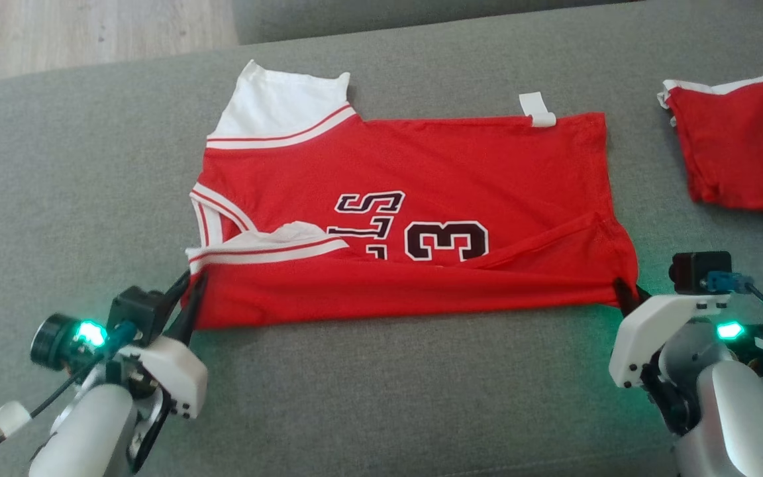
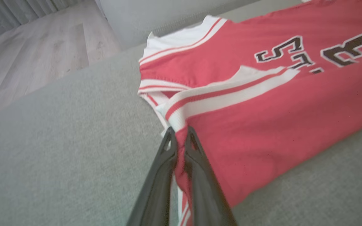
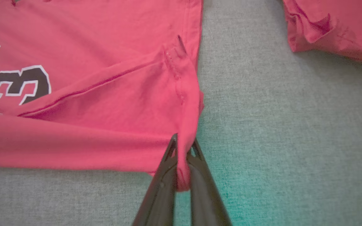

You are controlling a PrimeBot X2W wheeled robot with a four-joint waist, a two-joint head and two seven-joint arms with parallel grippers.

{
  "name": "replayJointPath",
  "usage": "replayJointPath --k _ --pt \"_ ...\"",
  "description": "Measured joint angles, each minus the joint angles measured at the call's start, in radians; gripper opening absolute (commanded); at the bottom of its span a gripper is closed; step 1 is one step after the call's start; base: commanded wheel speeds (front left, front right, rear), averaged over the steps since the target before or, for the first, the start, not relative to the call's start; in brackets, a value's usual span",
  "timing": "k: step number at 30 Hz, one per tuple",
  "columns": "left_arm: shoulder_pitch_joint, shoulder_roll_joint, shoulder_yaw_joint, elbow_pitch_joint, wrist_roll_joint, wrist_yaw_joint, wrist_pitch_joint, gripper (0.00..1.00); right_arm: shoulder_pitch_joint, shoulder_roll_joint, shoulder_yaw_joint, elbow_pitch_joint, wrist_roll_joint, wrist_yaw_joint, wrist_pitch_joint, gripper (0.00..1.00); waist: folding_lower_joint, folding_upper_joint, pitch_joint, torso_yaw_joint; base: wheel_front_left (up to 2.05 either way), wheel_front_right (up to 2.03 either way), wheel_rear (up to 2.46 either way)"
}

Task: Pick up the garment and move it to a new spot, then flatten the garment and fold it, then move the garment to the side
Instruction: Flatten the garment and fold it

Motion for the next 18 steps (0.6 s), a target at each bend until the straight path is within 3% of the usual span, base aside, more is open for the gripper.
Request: replayJointPath --k 1,3,4,5,7,8,11,12,18 --pt "0.0 -0.001 0.0 0.015 0.0 0.0 0.006 0.0 -0.001 0.002 0.0 0.001 0.0 0.0 -0.001 0.0 0.0 0.0 0.004 -0.002 0.0 0.0 0.0" --pt "0.0 -0.001 -0.005 0.043 -0.003 -0.009 0.019 0.15 -0.002 0.004 0.0 0.006 0.0 0.0 -0.003 0.0 0.0 0.0 0.009 -0.006 0.0 0.0 0.0" --pt "0.0 -0.001 -0.01 0.053 -0.003 -0.014 0.025 0.21 -0.002 0.004 0.0 0.008 0.0 0.0 -0.003 0.12 0.0 0.0 0.01 -0.007 0.0 0.0 0.0" --pt "0.0 -0.003 -0.013 0.063 -0.003 -0.016 0.028 0.32 -0.002 0.004 0.0 0.011 0.0 0.0 -0.009 0.31 -0.0001 0.0 0.01 -0.007 0.0 0.0 0.0" --pt "0.0 -0.003 -0.021 0.078 -0.012 -0.018 0.032 0.44 -0.002 0.004 0.0 0.019 0.0 0.0 -0.016 0.53 0.0 0.0 0.009 -0.007 0.0 0.0 0.0" --pt "0.0 -0.003 -0.023 0.083 -0.012 -0.017 0.032 0.5 -0.002 0.004 0.0 0.024 0.003 0.0 -0.02 0.96 -0.0001 0.0 0.008 -0.007 0.0 0.0 0.0" --pt "-0.001 -0.004 -0.025 0.099 -0.012 -0.016 0.033 0.95 -0.002 0.005 -0.002 0.029 0.009 0.0 -0.047 1.0 -0.0001 0.0 0.002 -0.005 0.0 0.0 0.0" --pt "-0.001 -0.003 -0.025 0.1 -0.011 -0.012 0.03 1.0 -0.002 0.005 -0.003 0.031 0.009 0.0 -0.058 1.0 -0.0001 0.0 0.0 -0.006 0.0 0.0 0.0" --pt "-0.031 -0.01 0.012 0.054 0.005 0.076 -0.115 1.0 -0.024 0.005 -0.007 -0.01 0.056 0.0 -0.234 1.0 -0.0002 0.0 -0.003 -0.02 0.0 0.0 0.0"
